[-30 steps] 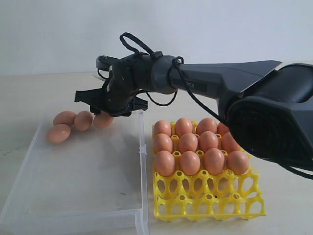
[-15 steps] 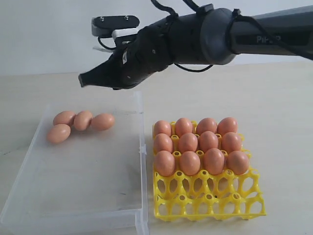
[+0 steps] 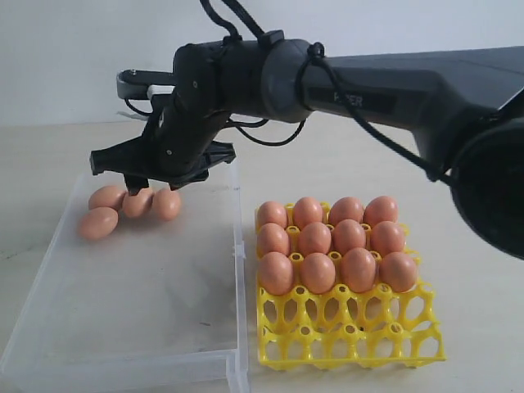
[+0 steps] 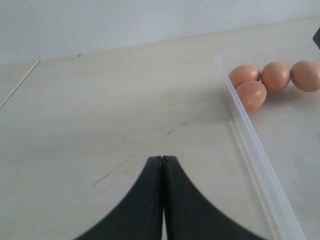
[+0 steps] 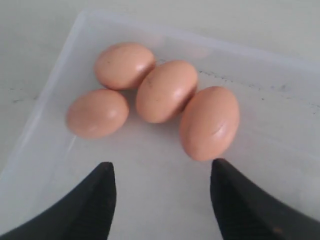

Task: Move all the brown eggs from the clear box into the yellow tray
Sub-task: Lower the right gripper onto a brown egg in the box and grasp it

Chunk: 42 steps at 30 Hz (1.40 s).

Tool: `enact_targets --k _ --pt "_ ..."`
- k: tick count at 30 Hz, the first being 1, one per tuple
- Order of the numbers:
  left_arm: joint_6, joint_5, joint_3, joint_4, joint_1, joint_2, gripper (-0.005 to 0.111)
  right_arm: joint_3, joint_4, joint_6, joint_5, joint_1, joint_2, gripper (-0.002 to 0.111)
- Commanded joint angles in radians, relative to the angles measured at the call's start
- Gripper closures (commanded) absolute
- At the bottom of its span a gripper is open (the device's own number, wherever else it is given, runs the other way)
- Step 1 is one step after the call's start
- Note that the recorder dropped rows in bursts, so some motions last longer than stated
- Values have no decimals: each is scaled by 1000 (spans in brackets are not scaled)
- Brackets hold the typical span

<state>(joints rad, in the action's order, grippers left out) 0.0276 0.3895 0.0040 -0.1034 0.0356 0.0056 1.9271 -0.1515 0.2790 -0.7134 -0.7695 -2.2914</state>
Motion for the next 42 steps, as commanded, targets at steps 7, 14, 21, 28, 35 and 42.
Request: enact_targets --k 7,14,21,28,35,42 --pt "-4 -9 -4 2 -6 -6 107 152 165 41 -81 5 -109 52" --pt "-4 -9 -4 2 -6 -6 107 237 178 37 -113 3 -171 52" --pt "-4 -9 -4 2 -6 -6 107 240 219 37 -103 3 -181 52" --pt "-4 -9 -4 2 -6 -6 107 244 214 37 -68 3 -188 52" --pt "-4 -9 -4 2 -6 -6 107 244 212 37 -37 3 -202 52" --pt "-4 -9 -4 2 -6 -6 107 244 212 37 -37 3 -238 52"
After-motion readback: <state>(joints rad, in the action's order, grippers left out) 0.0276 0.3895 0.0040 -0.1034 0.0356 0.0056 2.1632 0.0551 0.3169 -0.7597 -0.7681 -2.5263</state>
